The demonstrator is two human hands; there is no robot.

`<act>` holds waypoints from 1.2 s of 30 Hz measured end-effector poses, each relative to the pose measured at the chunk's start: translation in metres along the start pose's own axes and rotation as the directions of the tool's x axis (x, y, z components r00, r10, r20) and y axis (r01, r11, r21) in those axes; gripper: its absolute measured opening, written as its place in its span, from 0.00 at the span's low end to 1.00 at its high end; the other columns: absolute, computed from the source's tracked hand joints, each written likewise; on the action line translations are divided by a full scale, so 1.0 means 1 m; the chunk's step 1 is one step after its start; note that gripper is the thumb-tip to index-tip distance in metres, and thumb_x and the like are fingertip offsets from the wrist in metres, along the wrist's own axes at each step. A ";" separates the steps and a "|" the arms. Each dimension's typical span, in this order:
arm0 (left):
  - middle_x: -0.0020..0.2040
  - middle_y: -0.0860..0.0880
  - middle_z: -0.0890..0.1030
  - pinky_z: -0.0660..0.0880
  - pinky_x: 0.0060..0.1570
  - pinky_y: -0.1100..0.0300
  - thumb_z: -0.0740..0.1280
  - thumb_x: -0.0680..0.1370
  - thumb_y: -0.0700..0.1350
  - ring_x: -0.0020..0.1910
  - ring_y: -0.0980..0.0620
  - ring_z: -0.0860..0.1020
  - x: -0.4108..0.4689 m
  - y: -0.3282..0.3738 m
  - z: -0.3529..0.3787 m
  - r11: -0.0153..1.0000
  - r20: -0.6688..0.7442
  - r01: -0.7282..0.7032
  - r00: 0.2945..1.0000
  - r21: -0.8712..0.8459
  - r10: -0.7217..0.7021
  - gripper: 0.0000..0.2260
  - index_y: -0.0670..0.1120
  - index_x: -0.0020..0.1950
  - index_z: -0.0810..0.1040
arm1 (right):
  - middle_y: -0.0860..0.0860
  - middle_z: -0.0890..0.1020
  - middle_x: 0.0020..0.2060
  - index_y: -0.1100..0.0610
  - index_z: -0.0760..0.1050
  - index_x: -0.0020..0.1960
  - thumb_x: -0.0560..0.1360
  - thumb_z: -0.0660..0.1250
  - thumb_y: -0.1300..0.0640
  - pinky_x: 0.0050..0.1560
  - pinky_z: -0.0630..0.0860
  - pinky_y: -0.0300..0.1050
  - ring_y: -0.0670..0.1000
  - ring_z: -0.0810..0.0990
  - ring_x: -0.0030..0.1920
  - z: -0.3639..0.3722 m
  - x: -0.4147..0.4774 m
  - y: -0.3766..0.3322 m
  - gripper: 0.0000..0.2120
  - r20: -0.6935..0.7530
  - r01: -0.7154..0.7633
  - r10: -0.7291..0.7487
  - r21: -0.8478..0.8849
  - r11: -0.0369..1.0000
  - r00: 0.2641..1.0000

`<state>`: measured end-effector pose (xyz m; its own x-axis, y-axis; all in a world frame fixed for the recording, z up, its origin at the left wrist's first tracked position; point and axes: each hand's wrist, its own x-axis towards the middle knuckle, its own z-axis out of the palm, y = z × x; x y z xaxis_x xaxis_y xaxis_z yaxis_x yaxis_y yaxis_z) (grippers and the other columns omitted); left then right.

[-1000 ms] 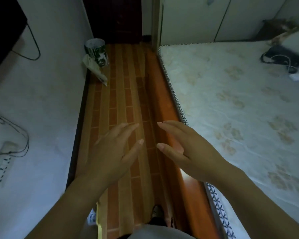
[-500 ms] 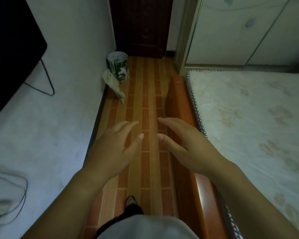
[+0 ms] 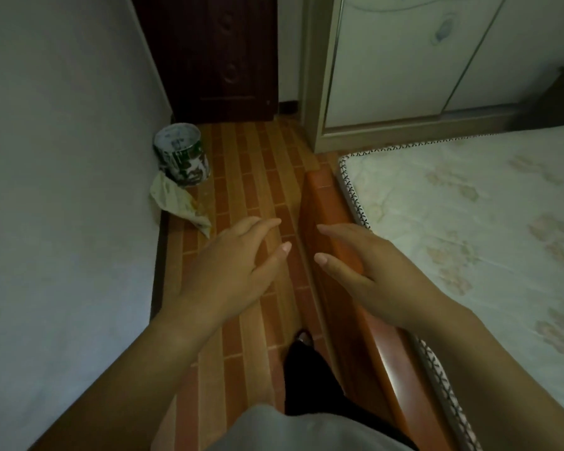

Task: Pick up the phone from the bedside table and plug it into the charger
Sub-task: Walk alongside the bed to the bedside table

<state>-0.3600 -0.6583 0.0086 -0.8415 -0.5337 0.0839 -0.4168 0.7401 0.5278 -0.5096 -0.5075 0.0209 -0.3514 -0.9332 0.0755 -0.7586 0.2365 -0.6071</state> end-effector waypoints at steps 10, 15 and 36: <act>0.69 0.54 0.67 0.71 0.56 0.54 0.51 0.74 0.66 0.62 0.56 0.70 0.218 -0.069 -0.027 0.990 -0.091 0.112 0.989 -0.082 -0.119 0.25 0.59 0.69 0.63 | 0.45 0.70 0.69 0.46 0.63 0.70 0.73 0.52 0.34 0.56 0.62 0.32 0.41 0.67 0.65 -0.051 0.243 0.065 0.29 0.006 0.084 -0.084 0.025 0.996 0.996; 0.67 0.53 0.71 0.67 0.53 0.60 0.52 0.75 0.65 0.59 0.59 0.70 0.291 -0.122 -0.039 0.978 -0.119 0.174 0.975 -0.112 -0.188 0.25 0.54 0.67 0.68 | 0.46 0.70 0.69 0.47 0.64 0.70 0.74 0.53 0.35 0.58 0.62 0.31 0.42 0.66 0.66 -0.039 0.351 0.083 0.28 0.091 0.113 -0.121 0.090 0.990 0.989; 0.68 0.54 0.69 0.72 0.57 0.53 0.51 0.75 0.66 0.62 0.56 0.70 0.684 -0.294 -0.117 0.994 0.067 0.001 0.998 -0.107 0.006 0.26 0.56 0.68 0.66 | 0.44 0.69 0.69 0.43 0.63 0.69 0.72 0.53 0.31 0.61 0.70 0.45 0.40 0.70 0.62 -0.054 0.717 0.174 0.30 0.013 -0.143 0.143 0.122 0.982 0.990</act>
<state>-0.7727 -1.2885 0.0095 -0.8654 -0.5002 0.0304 -0.3783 0.6919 0.6149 -0.9227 -1.1208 0.0120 -0.4489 -0.8933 -0.0220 -0.6279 0.3329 -0.7035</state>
